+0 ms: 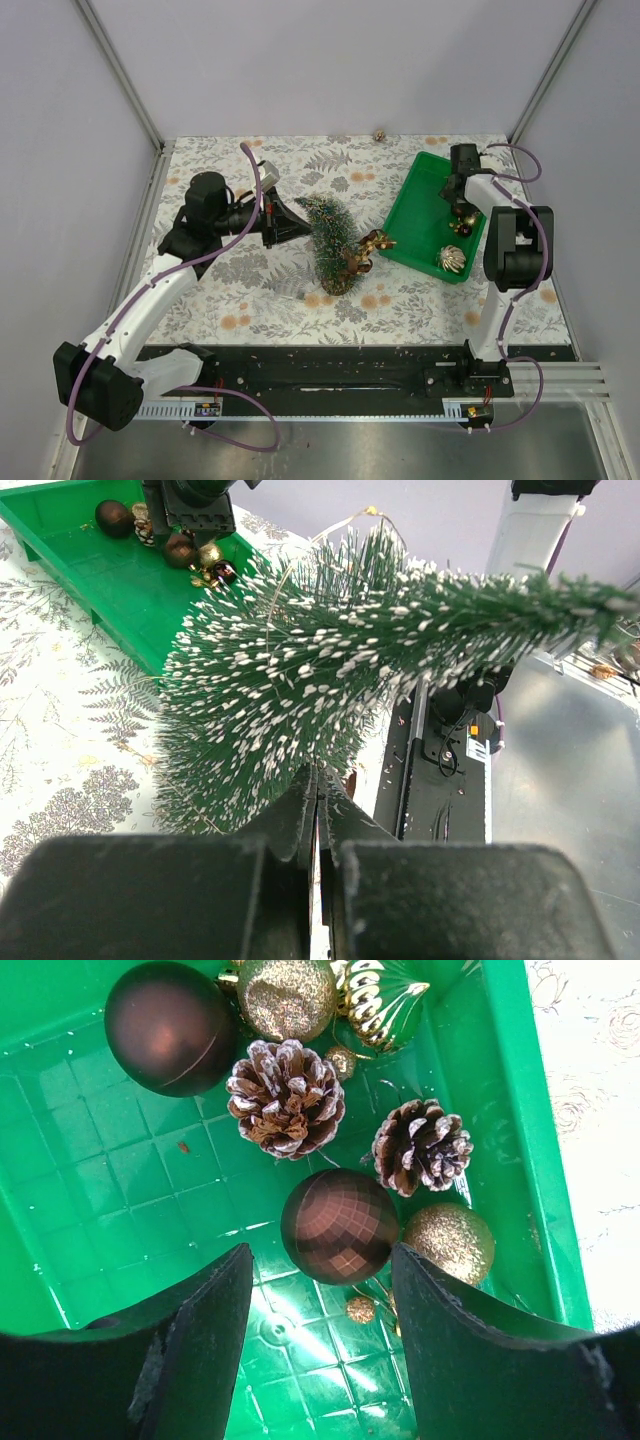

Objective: Decorate the small christmas tree

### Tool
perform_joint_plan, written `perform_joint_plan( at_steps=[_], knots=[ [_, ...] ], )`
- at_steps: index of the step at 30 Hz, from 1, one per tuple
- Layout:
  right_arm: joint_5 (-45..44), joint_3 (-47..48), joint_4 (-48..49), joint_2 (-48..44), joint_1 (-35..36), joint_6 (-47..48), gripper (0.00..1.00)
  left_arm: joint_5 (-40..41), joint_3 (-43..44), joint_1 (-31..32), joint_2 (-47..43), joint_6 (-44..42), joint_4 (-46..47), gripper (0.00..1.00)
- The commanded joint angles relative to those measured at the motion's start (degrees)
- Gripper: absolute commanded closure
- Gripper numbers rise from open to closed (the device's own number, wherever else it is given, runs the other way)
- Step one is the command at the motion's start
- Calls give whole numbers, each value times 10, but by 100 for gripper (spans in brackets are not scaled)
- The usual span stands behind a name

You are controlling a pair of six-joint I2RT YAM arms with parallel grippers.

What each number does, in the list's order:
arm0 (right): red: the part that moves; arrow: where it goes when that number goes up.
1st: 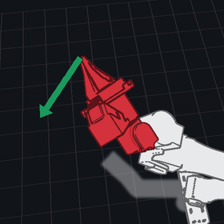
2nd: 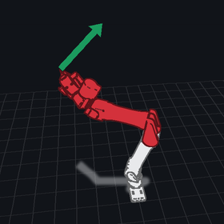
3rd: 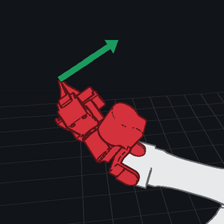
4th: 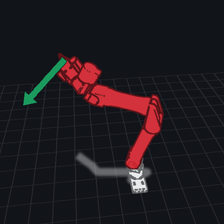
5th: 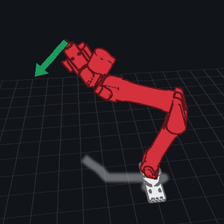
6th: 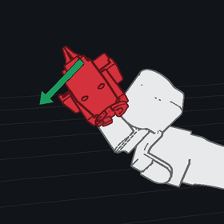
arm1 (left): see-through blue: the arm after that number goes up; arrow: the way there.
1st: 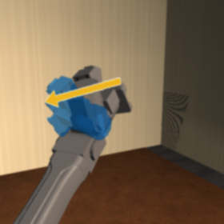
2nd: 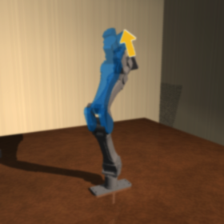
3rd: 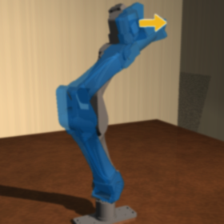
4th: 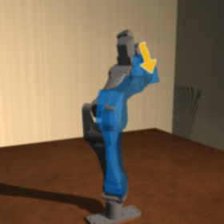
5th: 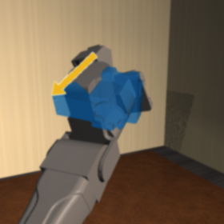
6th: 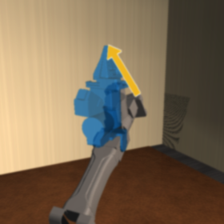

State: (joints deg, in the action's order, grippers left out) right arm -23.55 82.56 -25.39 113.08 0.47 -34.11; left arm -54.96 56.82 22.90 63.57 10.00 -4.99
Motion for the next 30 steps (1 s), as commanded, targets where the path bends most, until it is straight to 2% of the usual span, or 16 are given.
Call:
perform_joint_plan(
  at_steps=[1, 8, 13, 18, 21, 25, 30],
  knots=[
    [-20, 28, -6, 21, -1, 11, 35, -6, -3, 1, -13, 12, 43, 100],
    [-16, 45, -12, 44, -16, 12, 42, -5, 0, 1, -13, 16, 46, 100],
    [-4, 45, -12, 38, -16, 17, 57, -5, -2, 1, -15, 21, 47, 100],
    [13, 16, 11, 11, -16, 22, 65, -4, -11, 1, -19, 29, 66, 100],
    [70, -22, 37, -42, -15, 14, 68, -3, -14, 1, -20, 31, 70, 100],
    [145, -115, 120, -170, -7, -8, 71, -3, -14, 1, -22, 32, 70, 100],
    [205, -201, 145, -337, 55, -21, 75, -4, -19, 1, -25, 33, 75, 100]
  ],
)
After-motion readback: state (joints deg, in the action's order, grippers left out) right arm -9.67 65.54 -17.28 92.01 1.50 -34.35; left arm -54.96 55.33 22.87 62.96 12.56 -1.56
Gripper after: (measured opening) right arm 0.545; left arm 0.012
